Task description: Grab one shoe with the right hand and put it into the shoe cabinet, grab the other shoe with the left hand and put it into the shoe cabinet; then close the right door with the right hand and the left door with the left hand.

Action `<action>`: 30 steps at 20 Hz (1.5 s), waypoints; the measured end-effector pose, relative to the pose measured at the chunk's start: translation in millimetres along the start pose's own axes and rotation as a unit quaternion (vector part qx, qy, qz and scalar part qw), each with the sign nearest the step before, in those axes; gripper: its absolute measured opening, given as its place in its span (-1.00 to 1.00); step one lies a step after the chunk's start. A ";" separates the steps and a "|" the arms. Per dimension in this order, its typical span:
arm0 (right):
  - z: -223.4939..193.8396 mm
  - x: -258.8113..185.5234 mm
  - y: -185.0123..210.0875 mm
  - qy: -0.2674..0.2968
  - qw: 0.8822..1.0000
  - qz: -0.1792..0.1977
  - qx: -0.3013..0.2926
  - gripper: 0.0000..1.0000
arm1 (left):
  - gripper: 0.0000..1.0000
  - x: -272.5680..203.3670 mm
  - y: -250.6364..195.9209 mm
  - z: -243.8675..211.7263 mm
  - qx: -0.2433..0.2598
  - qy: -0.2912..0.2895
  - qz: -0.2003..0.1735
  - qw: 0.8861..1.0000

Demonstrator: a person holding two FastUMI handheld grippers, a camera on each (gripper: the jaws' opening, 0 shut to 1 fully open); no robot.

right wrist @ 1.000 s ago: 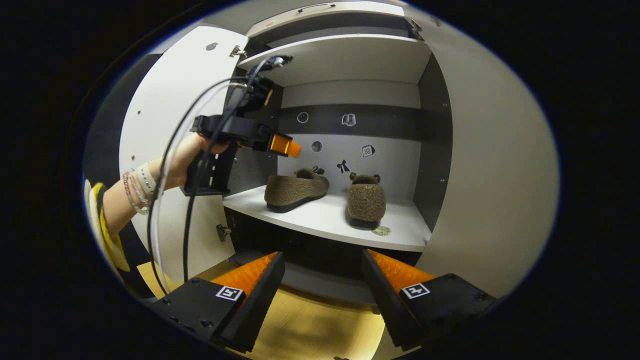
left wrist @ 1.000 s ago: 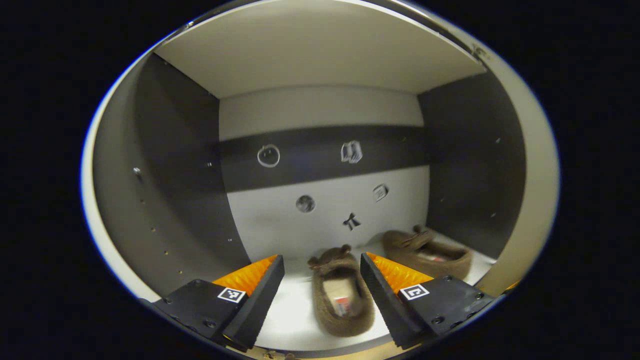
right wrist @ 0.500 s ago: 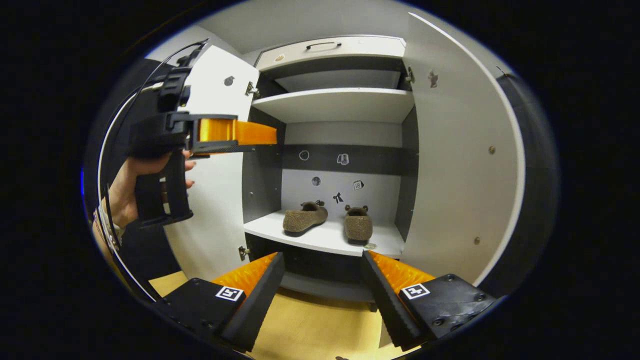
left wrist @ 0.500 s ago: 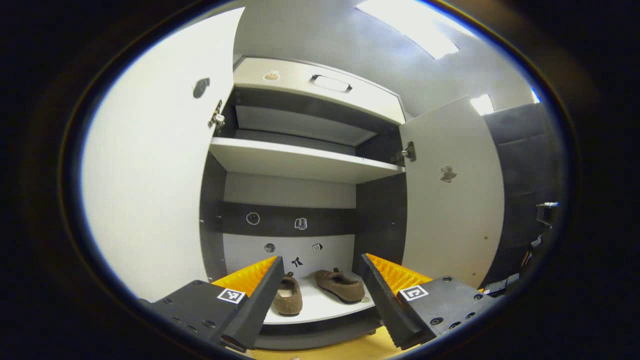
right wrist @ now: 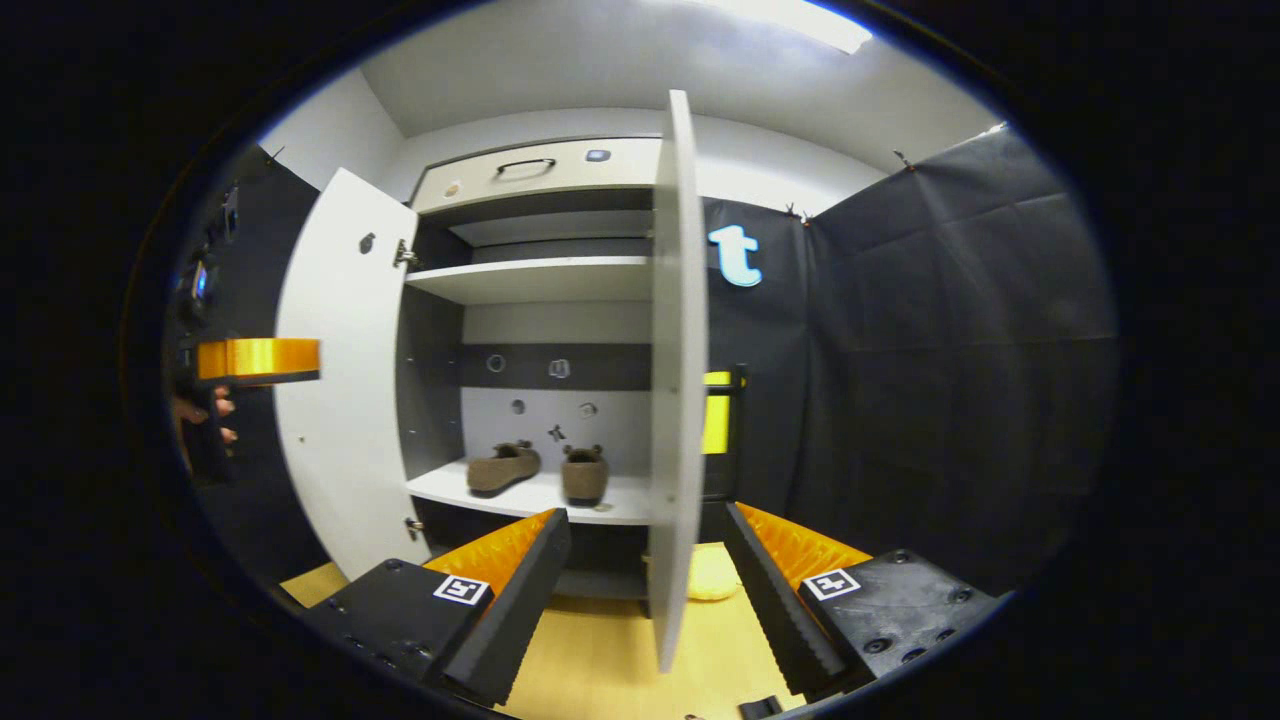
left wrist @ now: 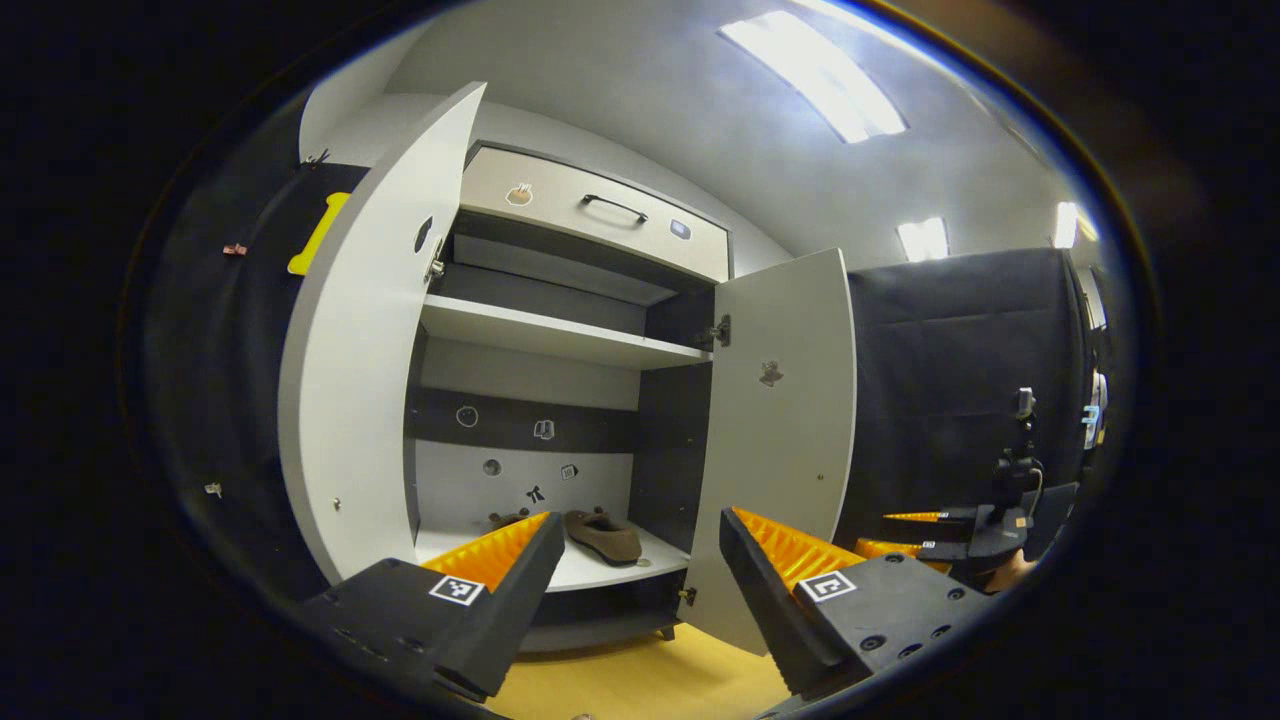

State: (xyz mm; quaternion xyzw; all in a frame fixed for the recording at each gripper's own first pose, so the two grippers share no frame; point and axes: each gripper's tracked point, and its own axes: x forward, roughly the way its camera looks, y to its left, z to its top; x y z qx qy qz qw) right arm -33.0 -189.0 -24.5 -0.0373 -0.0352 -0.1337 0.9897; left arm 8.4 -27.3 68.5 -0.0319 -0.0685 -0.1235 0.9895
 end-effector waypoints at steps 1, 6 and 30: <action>-2.0 6.1 -16.5 0.003 1.000 -0.012 -0.002 0.96 | 0.96 -6.9 -0.8 2.1 0.006 -0.001 0.001 1.000; 0.5 47.2 -52.4 0.003 1.000 -0.021 0.024 0.97 | 0.96 -26.3 6.8 7.9 0.011 0.010 0.011 1.000; 6.2 114.9 87.3 0.011 0.978 0.207 0.026 0.92 | 0.90 -44.6 83.4 7.8 -0.007 0.036 0.126 0.991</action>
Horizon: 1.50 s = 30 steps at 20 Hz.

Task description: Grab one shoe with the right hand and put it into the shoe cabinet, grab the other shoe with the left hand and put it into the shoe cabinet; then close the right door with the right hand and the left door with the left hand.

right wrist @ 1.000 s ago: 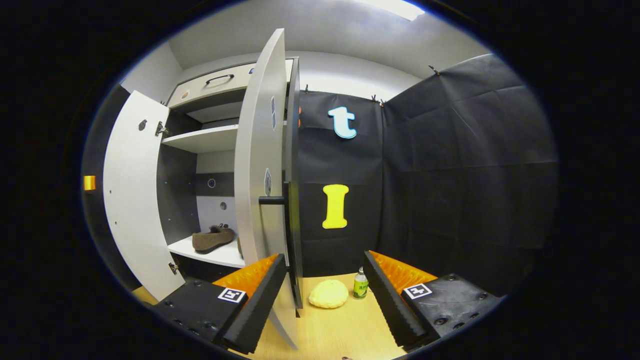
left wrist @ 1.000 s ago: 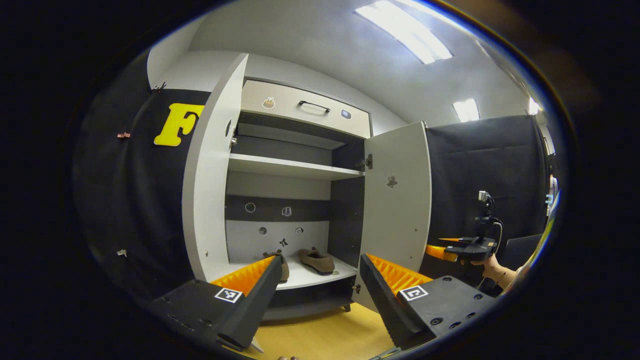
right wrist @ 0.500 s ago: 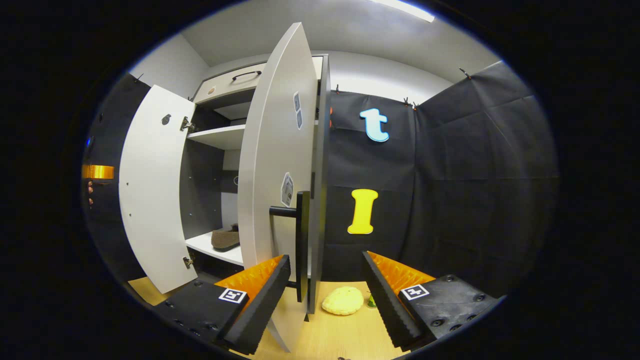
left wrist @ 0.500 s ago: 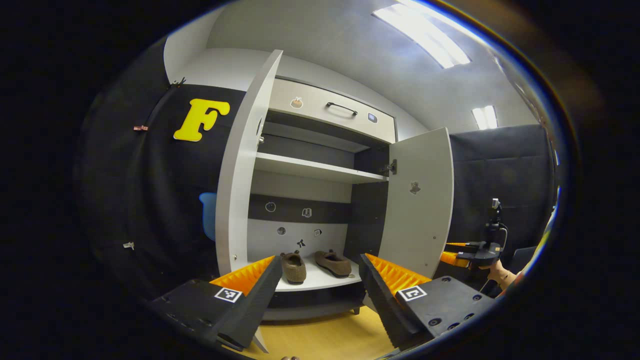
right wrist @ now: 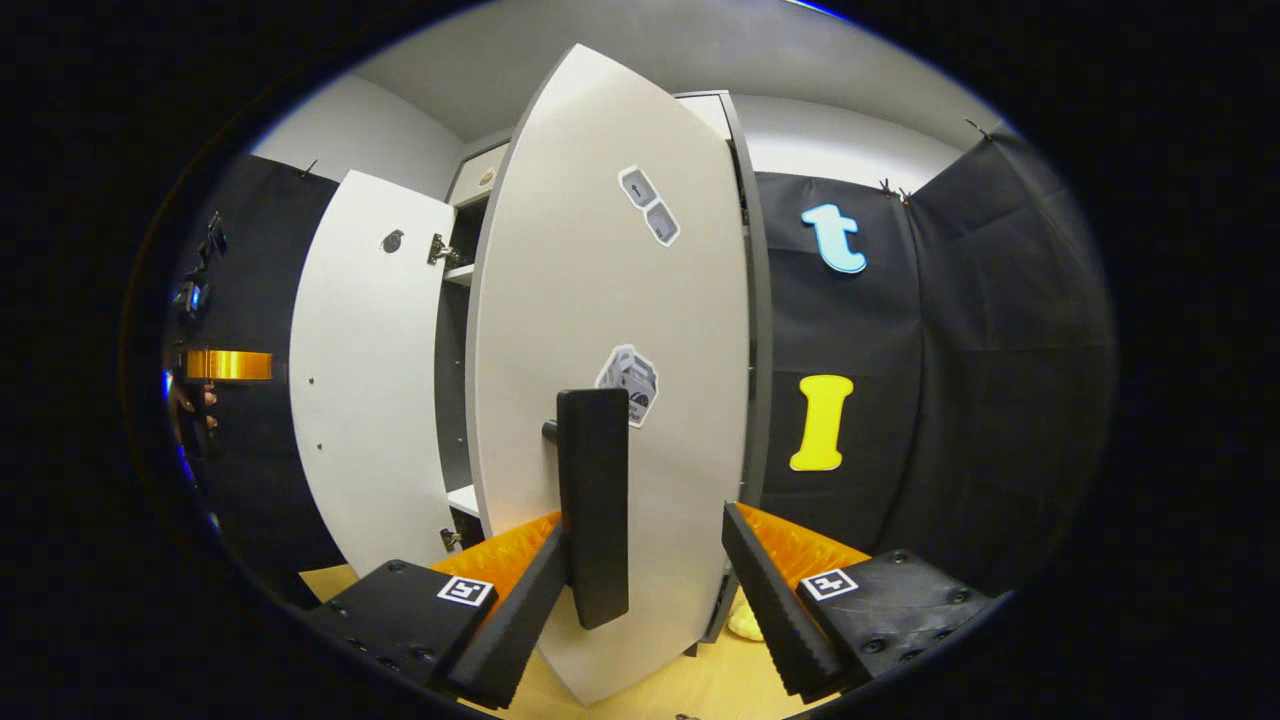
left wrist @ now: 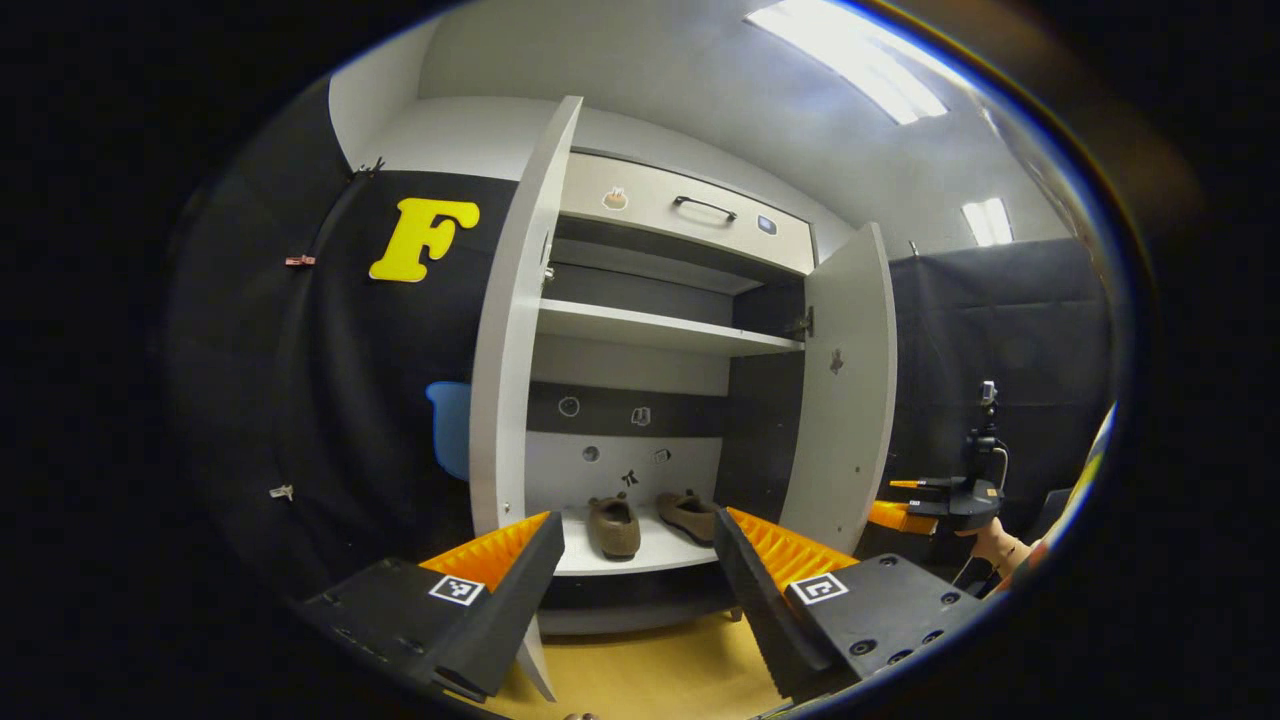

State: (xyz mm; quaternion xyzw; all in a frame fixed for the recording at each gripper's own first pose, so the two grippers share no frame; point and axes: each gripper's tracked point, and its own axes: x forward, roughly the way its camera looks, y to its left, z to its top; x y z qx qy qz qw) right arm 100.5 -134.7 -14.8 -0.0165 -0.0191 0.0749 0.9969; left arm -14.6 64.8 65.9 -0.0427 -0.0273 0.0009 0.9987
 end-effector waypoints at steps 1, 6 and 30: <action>-1.9 8.9 12.6 0.000 1.000 0.019 0.009 0.91 | 0.90 -2.7 5.8 0.2 0.000 0.000 0.011 1.000; -7.2 59.7 54.3 -0.005 0.999 0.048 0.014 0.93 | 0.90 -26.8 26.9 4.6 0.004 -0.004 0.065 0.998; -5.5 155.7 79.8 -0.050 0.995 -0.058 -0.059 0.94 | 0.89 -5.8 136.0 -36.4 0.011 0.028 0.169 0.985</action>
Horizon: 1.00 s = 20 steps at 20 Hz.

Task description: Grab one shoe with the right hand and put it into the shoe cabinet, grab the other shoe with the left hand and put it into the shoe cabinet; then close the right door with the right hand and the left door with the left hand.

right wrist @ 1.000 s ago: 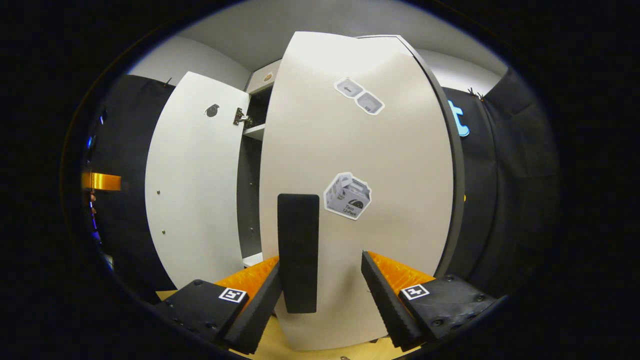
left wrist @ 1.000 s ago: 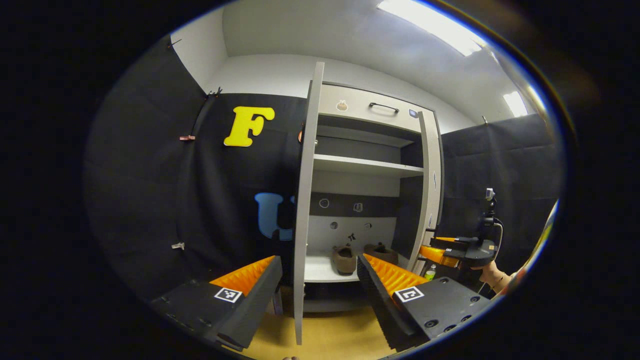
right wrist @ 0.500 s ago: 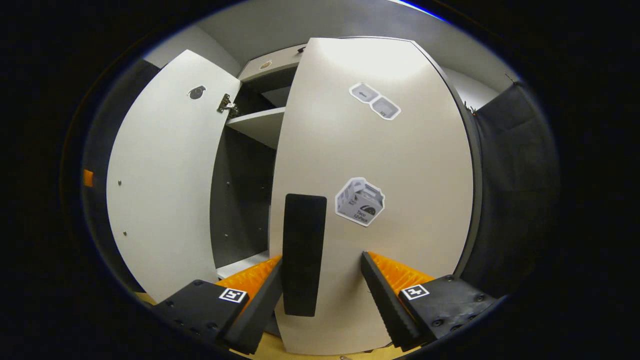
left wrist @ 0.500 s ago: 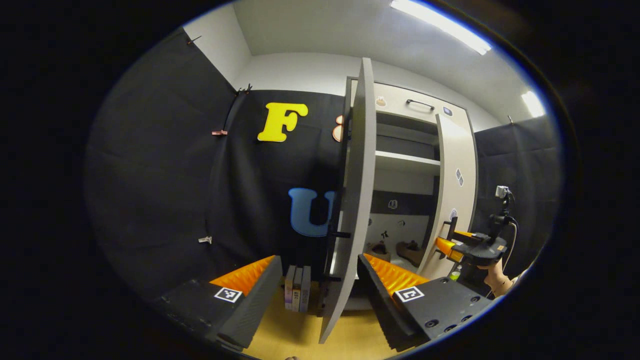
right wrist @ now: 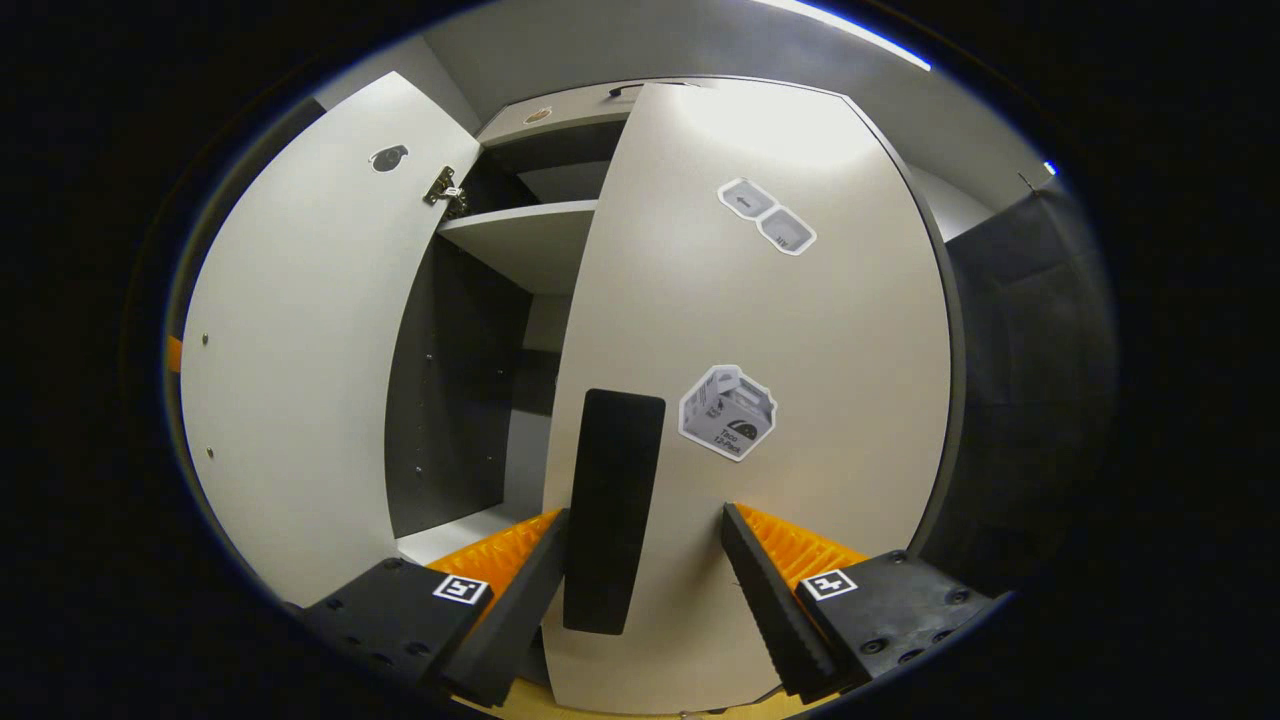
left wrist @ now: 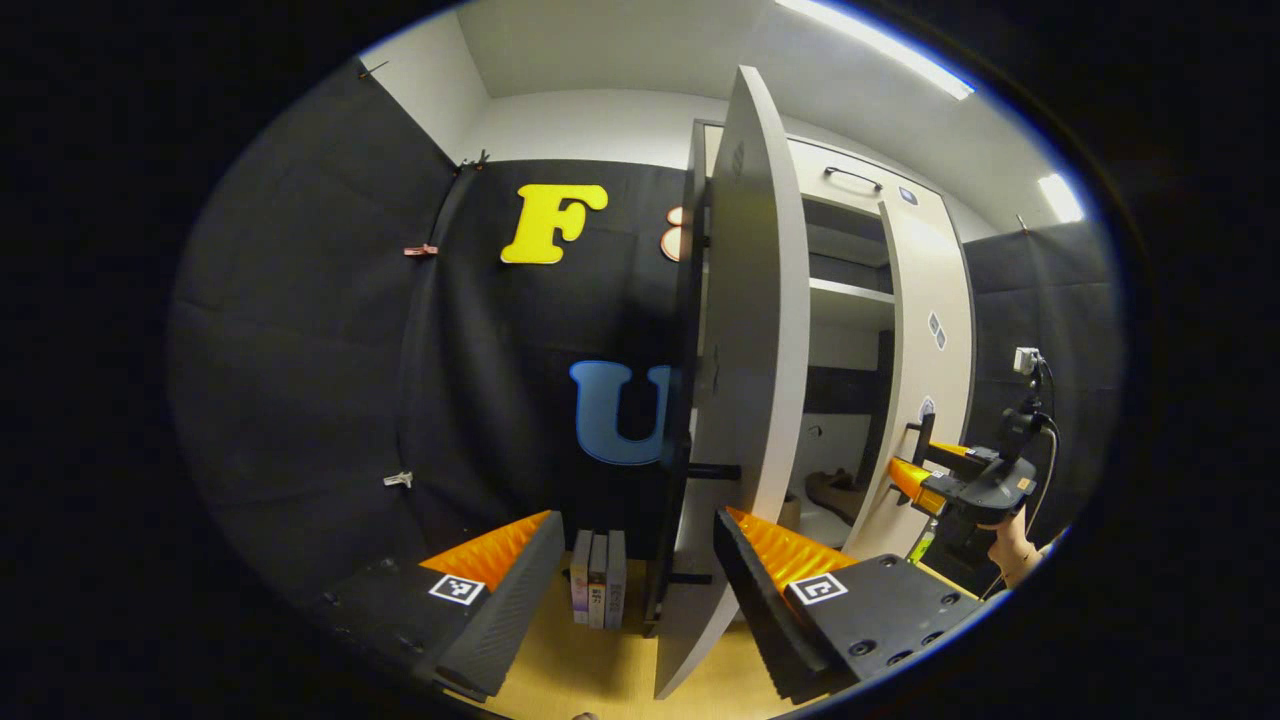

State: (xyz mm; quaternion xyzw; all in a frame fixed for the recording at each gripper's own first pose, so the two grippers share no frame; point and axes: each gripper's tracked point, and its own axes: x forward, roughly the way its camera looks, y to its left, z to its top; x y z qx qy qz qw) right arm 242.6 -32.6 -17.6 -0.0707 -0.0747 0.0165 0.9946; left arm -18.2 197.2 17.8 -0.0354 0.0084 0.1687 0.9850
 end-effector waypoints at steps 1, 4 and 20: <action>1.8 -6.5 -2.1 0.000 1.000 0.002 0.008 0.95 | 0.87 4.4 -0.5 1.6 0.006 -0.003 -0.001 1.000; 10.4 -30.1 -3.5 -0.009 1.000 0.015 0.014 0.96 | 0.89 0.9 -7.9 0.1 0.010 0.002 -0.007 1.000; 27.6 -73.7 -61.2 -0.015 0.999 -0.015 0.039 0.95 | 0.89 22.9 -95.3 -4.3 -0.005 0.001 -0.117 0.993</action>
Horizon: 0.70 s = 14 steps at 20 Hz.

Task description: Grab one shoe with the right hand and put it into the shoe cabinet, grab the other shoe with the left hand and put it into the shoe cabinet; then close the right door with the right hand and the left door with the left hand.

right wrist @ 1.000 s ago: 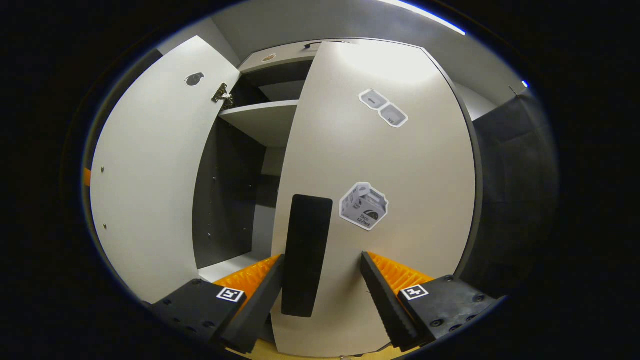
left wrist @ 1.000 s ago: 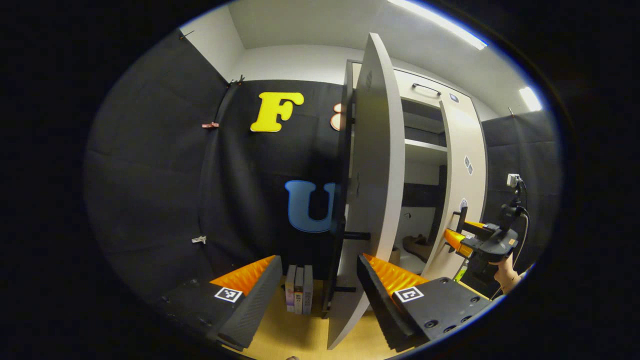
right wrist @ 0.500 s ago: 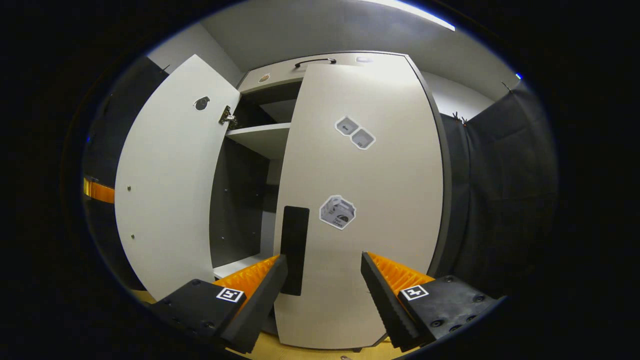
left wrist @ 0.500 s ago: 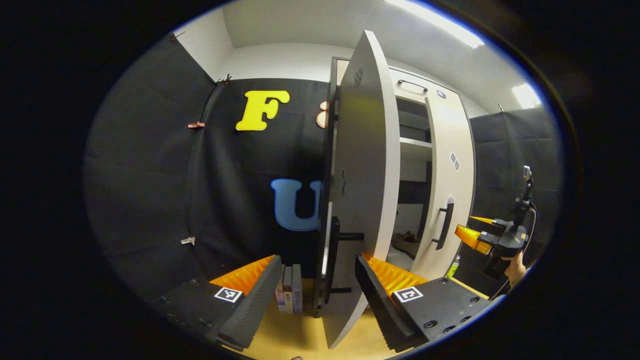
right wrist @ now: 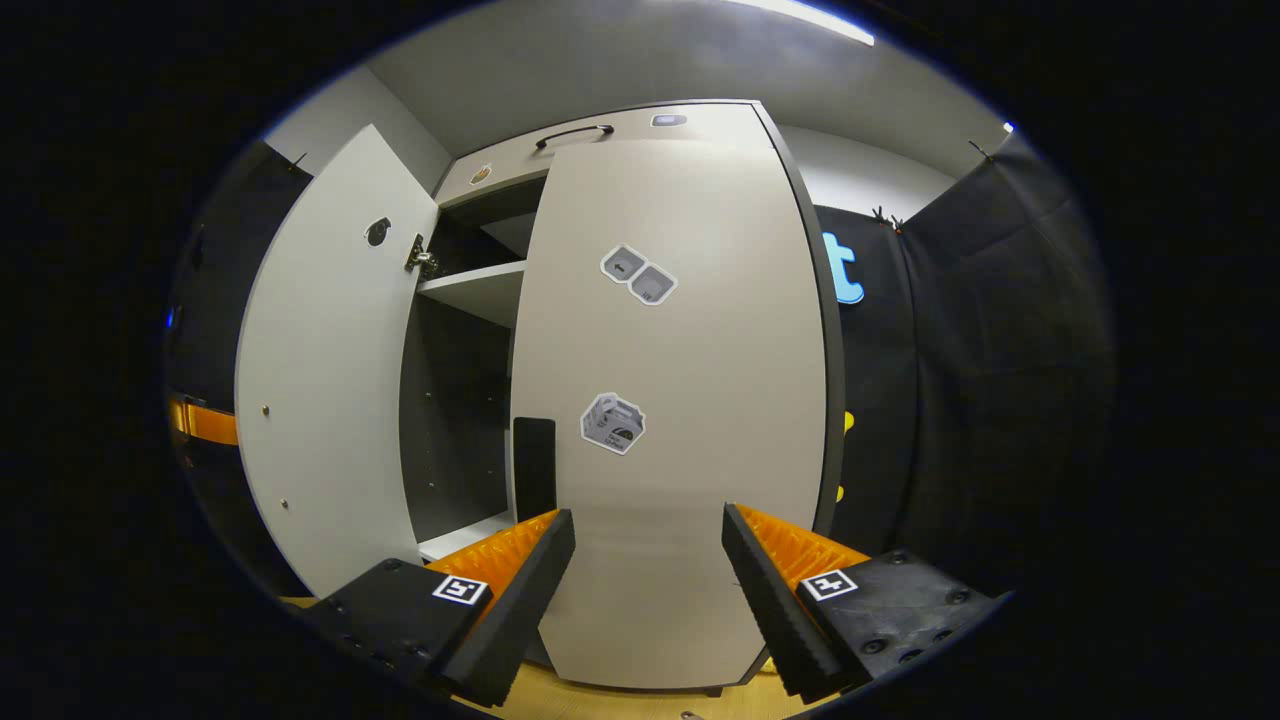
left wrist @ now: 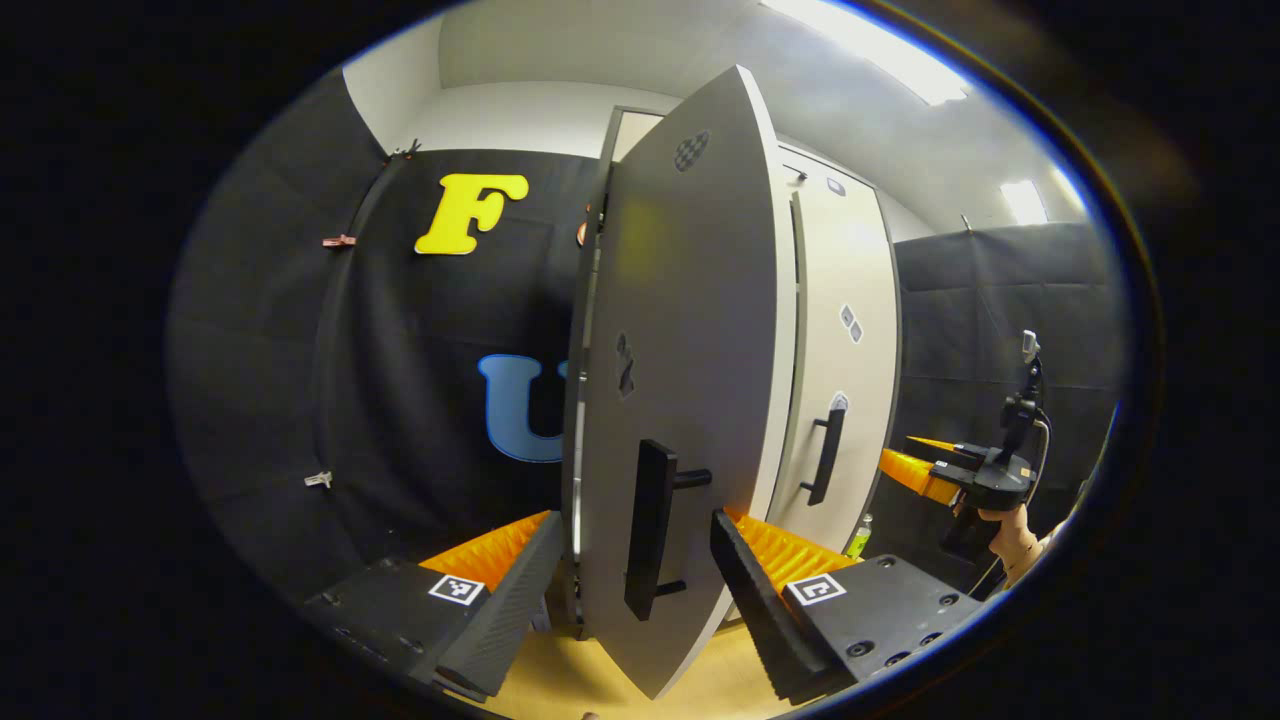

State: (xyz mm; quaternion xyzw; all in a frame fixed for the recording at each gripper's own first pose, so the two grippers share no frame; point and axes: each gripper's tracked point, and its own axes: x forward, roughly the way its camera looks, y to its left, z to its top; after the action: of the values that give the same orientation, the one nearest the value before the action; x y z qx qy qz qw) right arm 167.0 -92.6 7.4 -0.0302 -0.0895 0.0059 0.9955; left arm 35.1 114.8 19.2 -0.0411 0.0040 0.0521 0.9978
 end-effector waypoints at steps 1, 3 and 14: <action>0.2 -0.6 -2.6 -0.001 1.000 0.000 -0.001 0.95 | 0.89 6.5 -3.4 1.1 0.002 -0.002 -0.003 1.000; 1.8 -2.6 -10.6 -0.002 1.000 -0.001 -0.002 0.95 | 0.89 19.8 -12.3 1.8 0.002 -0.006 -0.008 1.000; 1.9 -8.2 -86.2 0.000 0.998 -0.055 -0.002 0.95 | 0.94 111.9 -84.7 4.3 0.044 -0.037 -0.028 0.998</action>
State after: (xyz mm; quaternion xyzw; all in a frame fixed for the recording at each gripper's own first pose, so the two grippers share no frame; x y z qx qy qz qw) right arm 159.2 -178.7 13.1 -0.0271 -0.0911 -0.0493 0.9943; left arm 155.2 42.8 29.0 0.0049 -0.0314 0.0255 0.9992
